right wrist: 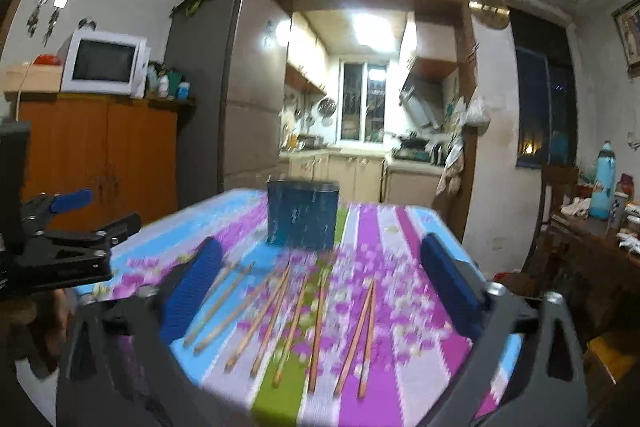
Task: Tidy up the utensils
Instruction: 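Lower the left gripper onto a wooden chopstick and close it while the right gripper grasps another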
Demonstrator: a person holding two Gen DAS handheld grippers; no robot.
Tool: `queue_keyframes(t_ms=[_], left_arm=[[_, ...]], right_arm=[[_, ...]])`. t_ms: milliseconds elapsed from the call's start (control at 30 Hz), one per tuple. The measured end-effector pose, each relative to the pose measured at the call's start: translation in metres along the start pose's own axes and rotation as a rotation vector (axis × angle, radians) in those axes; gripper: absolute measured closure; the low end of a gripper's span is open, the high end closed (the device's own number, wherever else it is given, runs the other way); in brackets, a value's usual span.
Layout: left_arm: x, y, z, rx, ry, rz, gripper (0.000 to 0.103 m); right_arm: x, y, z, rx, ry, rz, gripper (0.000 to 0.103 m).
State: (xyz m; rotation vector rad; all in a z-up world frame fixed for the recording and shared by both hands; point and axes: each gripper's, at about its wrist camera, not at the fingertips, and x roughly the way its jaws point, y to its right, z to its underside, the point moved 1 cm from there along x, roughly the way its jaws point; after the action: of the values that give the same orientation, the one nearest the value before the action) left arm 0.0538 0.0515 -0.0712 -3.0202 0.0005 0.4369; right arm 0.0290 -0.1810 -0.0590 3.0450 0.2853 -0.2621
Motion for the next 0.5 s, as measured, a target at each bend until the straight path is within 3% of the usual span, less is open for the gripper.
queue_keyframes(t_ms=[100,133,300,500], left_arm=[[0.022,-0.019,0.035,-0.012,-0.12,-0.012,0.008],[0.026,-0.022,0.045,-0.012,-0.142,-0.015,0.01],[0.032,-0.022,0.066,-0.002,-0.169,0.009,0.029],[0.045,-0.012,0.077,0.001,-0.189,0.058,0.042]], right_arm=[[0.018,-0.005,0.035,0.007,-0.137,-0.046,0.059],[0.026,-0.008,0.048,0.013,-0.188,-0.069,0.062],[0.049,-0.028,0.078,0.005,-0.283,-0.125,0.086],[0.069,-0.032,0.095,0.02,-0.326,-0.113,0.088]])
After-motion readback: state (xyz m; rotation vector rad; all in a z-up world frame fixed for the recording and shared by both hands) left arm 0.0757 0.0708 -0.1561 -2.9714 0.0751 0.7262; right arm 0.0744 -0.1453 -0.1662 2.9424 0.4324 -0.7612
